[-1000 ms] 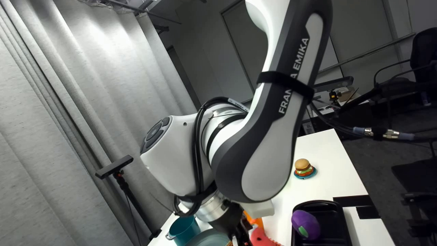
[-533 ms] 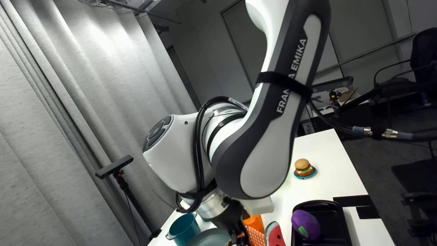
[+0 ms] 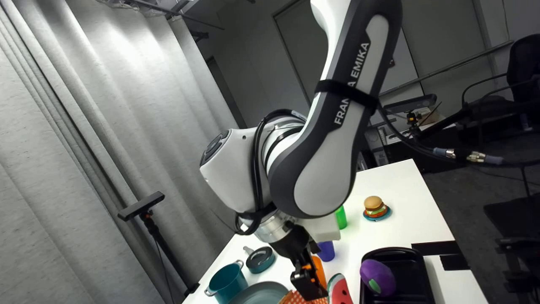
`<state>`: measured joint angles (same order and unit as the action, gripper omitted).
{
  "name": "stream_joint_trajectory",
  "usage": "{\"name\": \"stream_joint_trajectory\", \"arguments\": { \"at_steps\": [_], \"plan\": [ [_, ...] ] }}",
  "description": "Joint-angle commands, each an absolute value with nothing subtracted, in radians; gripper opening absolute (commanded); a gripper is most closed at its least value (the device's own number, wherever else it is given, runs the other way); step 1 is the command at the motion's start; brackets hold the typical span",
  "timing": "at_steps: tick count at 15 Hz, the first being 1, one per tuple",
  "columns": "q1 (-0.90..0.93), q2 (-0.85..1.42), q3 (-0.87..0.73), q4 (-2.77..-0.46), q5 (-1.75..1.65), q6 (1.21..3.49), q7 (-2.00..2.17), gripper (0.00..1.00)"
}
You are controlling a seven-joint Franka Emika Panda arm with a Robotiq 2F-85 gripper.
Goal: Remove the watermelon plushie from the box and put them on the tray,then put two of them back
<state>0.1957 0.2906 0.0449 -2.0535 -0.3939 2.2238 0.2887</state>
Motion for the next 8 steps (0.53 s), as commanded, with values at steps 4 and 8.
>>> {"name": "stream_joint_trajectory", "arguments": {
  "at_steps": [4,8],
  "plan": [
    [0.135,0.167,0.018,-2.213,-0.329,2.266,0.308,1.00],
    [0.109,0.116,0.004,-2.279,-0.329,2.301,0.329,1.00]
  ]
}}
